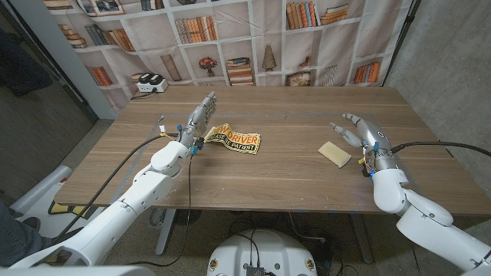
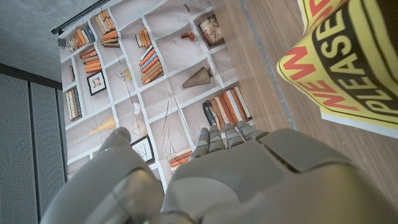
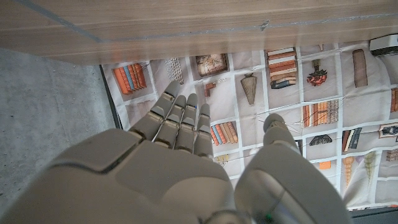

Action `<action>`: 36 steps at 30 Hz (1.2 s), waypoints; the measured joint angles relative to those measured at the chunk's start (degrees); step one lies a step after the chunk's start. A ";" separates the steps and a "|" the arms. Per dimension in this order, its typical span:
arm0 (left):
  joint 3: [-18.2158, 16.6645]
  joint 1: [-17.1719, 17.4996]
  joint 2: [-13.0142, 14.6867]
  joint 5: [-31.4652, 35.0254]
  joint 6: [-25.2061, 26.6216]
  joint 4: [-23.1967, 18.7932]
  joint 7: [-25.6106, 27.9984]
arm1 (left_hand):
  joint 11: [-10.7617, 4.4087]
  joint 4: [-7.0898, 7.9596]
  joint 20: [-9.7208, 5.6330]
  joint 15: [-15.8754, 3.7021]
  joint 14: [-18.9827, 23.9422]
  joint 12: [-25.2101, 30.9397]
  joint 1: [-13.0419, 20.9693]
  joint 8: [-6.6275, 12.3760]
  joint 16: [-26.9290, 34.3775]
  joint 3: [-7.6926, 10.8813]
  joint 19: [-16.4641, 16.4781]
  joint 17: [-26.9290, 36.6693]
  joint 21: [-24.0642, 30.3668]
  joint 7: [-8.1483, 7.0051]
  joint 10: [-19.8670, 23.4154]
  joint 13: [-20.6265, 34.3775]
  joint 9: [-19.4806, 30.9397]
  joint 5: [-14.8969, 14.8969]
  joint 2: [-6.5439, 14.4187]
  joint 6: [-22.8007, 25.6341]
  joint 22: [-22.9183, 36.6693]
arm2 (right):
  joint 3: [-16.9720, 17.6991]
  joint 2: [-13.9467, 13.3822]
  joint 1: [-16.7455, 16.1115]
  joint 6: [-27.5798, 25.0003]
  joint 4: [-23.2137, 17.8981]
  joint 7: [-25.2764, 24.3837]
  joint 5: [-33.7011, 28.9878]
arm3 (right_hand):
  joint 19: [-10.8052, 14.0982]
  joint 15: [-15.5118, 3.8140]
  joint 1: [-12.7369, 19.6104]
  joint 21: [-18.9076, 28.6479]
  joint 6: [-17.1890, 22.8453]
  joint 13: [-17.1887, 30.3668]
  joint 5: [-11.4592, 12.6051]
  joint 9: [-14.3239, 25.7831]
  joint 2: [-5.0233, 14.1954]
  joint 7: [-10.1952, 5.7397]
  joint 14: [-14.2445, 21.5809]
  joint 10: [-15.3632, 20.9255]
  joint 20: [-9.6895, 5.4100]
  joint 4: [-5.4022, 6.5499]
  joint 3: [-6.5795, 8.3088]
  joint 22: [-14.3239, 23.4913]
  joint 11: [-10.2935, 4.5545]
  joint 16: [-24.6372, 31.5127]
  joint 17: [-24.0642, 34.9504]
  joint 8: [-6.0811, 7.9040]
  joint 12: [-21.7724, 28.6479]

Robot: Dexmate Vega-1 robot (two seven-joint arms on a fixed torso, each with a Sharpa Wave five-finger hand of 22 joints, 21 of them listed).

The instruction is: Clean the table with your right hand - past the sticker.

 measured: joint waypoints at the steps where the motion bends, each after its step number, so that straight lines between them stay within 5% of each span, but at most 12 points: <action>1: -0.02 0.05 0.04 -0.01 0.00 -0.07 0.03 | 0.00 0.00 0.00 0.00 0.00 0.00 0.00 0.00 -0.01 0.00 0.00 0.00 0.00 0.00 0.00 0.00 0.00 0.00 0.00 0.00 0.00 | -0.03 -0.16 -0.07 -0.26 -0.15 0.15 0.11 | 0.01 0.00 0.00 0.00 0.06 0.00 0.00 0.00 0.00 0.06 0.00 0.02 0.00 -0.15 -0.15 0.00 0.02 0.00 0.00 0.00 0.00; 36: 2.12 -1.82 -1.02 0.75 2.37 1.50 -0.70 | 0.31 0.00 -0.30 0.20 -0.62 -0.49 0.30 -0.44 -0.25 -0.33 -0.95 0.30 0.01 0.00 -0.31 -0.01 -0.02 -0.40 0.32 0.00 0.30 | -4.36 -5.52 1.69 -8.72 -2.15 4.29 1.42 | -0.01 0.62 3.70 -1.78 1.01 -0.02 0.00 -0.01 -2.65 1.02 0.19 1.16 0.00 -1.65 -0.07 -0.17 0.55 -0.50 -0.15 0.00 -0.26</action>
